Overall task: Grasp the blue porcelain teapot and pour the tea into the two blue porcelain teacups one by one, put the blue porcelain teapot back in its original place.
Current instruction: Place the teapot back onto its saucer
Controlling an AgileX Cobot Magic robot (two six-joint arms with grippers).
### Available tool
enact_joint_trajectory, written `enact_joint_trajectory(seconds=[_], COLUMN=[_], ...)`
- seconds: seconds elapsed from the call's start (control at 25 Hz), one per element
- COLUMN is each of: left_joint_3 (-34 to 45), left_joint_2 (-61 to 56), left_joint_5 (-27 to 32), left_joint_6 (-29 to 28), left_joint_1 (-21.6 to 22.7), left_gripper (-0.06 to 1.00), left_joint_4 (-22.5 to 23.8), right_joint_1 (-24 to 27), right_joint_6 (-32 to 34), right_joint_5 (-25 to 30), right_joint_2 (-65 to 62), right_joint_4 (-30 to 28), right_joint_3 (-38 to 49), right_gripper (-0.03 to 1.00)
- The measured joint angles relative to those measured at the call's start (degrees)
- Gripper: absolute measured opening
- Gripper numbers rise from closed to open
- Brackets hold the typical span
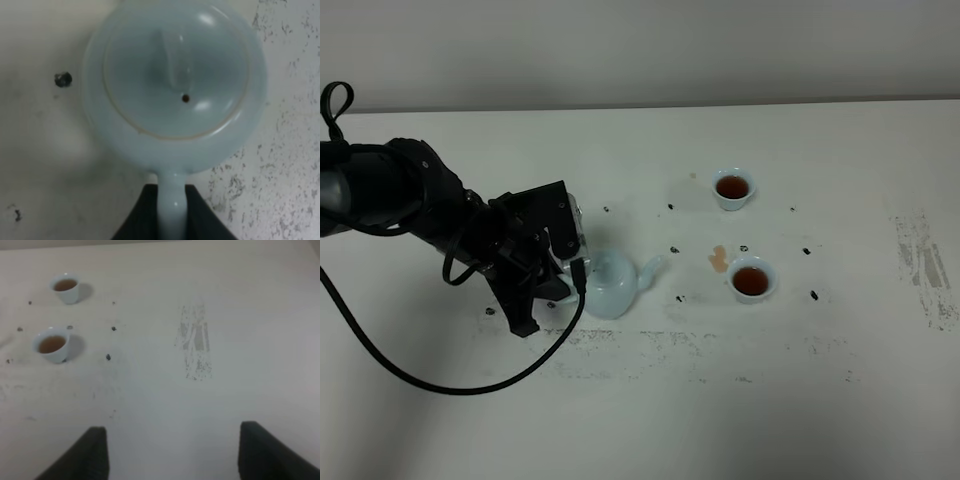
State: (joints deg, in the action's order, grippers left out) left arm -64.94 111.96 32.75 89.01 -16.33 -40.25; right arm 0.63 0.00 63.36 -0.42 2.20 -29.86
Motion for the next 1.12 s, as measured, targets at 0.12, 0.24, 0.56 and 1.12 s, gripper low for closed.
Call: enact_joint_trajectory(seconds=[0.12,0.24,0.56,1.12], left_joint_3=[0.0,0.0,0.0,0.0], left_joint_2=[0.4,0.8,1.1,1.4], left_joint_5=[0.0,-0.1,-0.1,0.3], left_joint_6=[0.0,0.1,0.2,0.1], left_joint_1=[-0.1,-0.1,-0.1,-0.2], left_gripper=[0.05,0.05,0.05,0.21], left_joint_4=[-0.5,-1.3,-2.2,-2.2], right_joint_1=[0.0,0.0,0.0,0.0], right_joint_6=[0.0,0.0,0.0,0.0], right_joint_5=[0.0,0.0,0.0,0.0], right_joint_2=[0.0,0.0,0.0,0.0], right_joint_4=[0.0,0.0,0.0,0.0], right_joint_3=[0.0,0.0,0.0,0.0], right_gripper=[0.53,0.53,0.53,0.53])
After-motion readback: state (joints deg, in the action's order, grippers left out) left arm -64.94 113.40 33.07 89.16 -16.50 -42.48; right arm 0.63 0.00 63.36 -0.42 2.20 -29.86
